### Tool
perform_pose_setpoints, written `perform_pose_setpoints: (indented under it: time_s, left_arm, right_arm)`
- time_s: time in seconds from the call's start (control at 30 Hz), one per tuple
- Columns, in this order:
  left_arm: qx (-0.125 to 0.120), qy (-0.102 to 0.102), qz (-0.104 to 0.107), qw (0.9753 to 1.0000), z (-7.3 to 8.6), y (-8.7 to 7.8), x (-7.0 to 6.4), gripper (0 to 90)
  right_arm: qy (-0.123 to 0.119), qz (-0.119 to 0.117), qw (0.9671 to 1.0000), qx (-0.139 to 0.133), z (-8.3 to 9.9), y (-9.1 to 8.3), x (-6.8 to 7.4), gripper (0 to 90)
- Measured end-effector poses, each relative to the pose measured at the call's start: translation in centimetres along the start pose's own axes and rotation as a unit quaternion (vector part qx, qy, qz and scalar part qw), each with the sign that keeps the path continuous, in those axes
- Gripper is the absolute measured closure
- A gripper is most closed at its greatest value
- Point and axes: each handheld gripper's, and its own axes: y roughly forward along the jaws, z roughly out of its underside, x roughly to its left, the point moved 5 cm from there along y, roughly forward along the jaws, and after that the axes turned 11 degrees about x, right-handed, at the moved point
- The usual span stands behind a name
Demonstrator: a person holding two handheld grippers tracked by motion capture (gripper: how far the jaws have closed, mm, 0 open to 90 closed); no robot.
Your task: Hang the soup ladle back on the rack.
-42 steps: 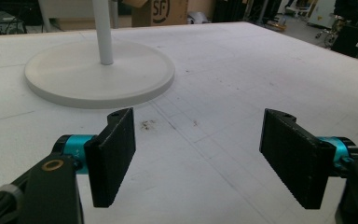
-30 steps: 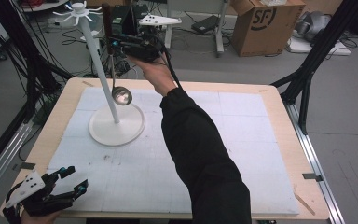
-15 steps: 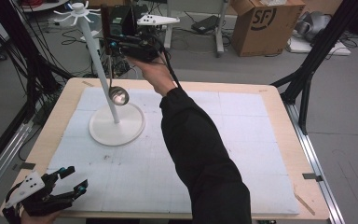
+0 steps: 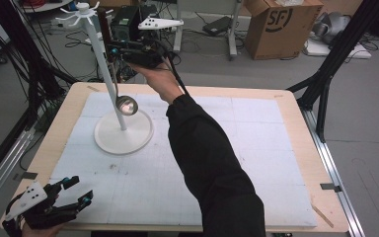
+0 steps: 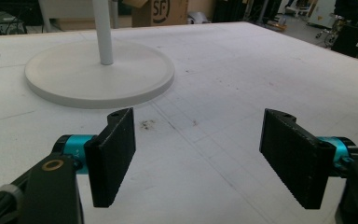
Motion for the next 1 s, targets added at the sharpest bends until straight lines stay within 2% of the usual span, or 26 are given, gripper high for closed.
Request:
perform_pose_setpoints:
  time_s: [0.3,0.33,0.37,0.47,0.6,0.7,0.83,1.0]
  left_arm:
    - [0.000,0.000,0.000,1.0000,0.1,0.0,0.0,27.3]
    - [0.000,0.000,-0.001,1.0000,0.1,0.0,0.0,27.3]
    - [0.000,0.000,-0.001,1.0000,0.1,0.0,0.0,27.3]
    - [0.001,0.000,-0.002,1.0000,0.1,0.0,0.1,27.3]
    - [0.002,0.002,-0.002,1.0000,0.1,0.1,0.0,27.3]
    - [0.003,0.002,0.000,1.0000,0.1,0.2,-0.2,27.2]
    - [0.001,0.007,0.000,1.0000,0.0,0.2,-0.4,27.1]
    - [0.002,0.012,0.000,0.9999,0.0,0.3,-0.7,26.8]
  right_arm:
    - [0.003,0.004,1.0000,-0.005,0.2,-0.1,-0.2,73.3]
    - [0.008,0.006,0.9999,-0.008,0.2,-0.1,-0.2,75.3]
    - [0.012,0.007,0.9998,-0.013,0.3,-0.3,-0.4,81.4]
    - [0.024,0.008,0.9993,-0.026,0.5,-0.7,-0.7,70.0]
    - [0.026,0.014,0.9991,-0.029,0.6,-1.2,-0.8,67.1]
    - [0.031,0.027,0.9986,-0.034,0.6,-1.6,-0.7,50.6]
    - [0.039,0.042,0.9977,-0.035,2.0,-2.2,-0.6,42.3]
    - [0.042,0.058,0.9972,-0.023,3.8,-3.7,-0.3,38.6]
